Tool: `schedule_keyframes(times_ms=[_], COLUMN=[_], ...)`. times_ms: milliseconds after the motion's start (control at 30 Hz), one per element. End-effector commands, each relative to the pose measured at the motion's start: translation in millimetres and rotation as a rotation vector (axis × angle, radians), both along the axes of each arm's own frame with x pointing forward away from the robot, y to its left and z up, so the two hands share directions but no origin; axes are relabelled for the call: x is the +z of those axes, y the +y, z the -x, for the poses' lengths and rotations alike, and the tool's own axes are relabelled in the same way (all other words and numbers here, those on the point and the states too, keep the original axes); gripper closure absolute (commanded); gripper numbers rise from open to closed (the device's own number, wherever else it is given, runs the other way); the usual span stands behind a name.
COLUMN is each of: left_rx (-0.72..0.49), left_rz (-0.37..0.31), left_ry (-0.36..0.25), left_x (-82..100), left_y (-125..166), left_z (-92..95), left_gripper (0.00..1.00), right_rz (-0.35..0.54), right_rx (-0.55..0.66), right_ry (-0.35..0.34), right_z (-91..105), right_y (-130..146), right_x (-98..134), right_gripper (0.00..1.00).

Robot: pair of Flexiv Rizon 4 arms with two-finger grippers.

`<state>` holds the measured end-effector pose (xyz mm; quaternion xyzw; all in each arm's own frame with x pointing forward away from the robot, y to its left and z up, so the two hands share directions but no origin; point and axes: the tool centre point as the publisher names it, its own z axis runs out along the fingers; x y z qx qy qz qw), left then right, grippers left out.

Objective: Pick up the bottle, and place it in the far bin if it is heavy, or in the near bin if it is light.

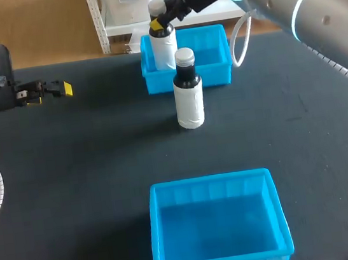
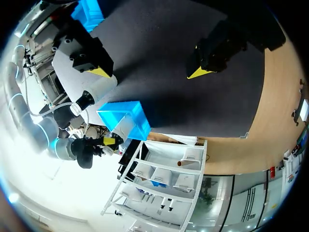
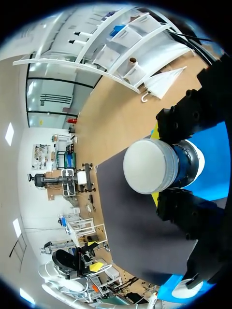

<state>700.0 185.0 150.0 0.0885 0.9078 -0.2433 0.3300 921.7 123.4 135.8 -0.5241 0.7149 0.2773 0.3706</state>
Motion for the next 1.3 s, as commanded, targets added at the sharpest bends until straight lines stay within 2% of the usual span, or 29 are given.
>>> schedule_keyframes(times_ms=[33, 100, 367, 433, 467, 500, 700, 833, 1100, 1300], left_rx=[0.0, 0.0, 0.0, 0.0, 0.0, 0.0, 0.0, 0.0, 0.0, 0.0], left_rz=[0.0, 0.0, 0.0, 0.0, 0.0, 0.0, 0.0, 0.0, 0.0, 0.0], left_ry=[0.0, 0.0, 0.0, 0.0, 0.0, 0.0, 0.0, 0.0, 0.0, 0.0], left_x=[0.0, 0.0, 0.0, 0.0, 0.0, 0.0, 0.0, 0.0, 0.0, 0.0], left_y=[0, 0, 0, 0, 0, 0, 0, 0, 0, 0], left_z=[0.0, 0.0, 0.0, 0.0, 0.0, 0.0, 0.0, 0.0, 0.0, 0.0], left_gripper=[0.0, 0.0, 0.0, 0.0, 0.0, 0.0, 0.0, 0.0, 0.0, 0.0], right_rz=[-0.05, -0.048, -0.043, -0.04, -0.039, -0.037, -0.024, -0.009, 0.004, 0.011], right_rx=[0.276, 0.277, 0.277, 0.277, 0.276, 0.276, 0.263, 0.228, 0.133, 0.064], right_ry=[0.192, 0.198, 0.22, 0.224, 0.225, 0.226, 0.241, 0.25, 0.23, 0.196], right_z=[-13.5, -14.0, -15.8, -16.1, -16.3, -16.4, -17.1, -16.3, -4.2, 18.7], right_y=[5, 5, 5, 5, 5, 5, 3, -9, -66, -115], right_x=[0, -1, -8, -9, -10, -11, -14, -12, 0, 10], right_gripper=[0.79, 0.69, 0.51, 0.27, 0.1, 0.0, 0.0, 0.0, 0.0, 0.0])
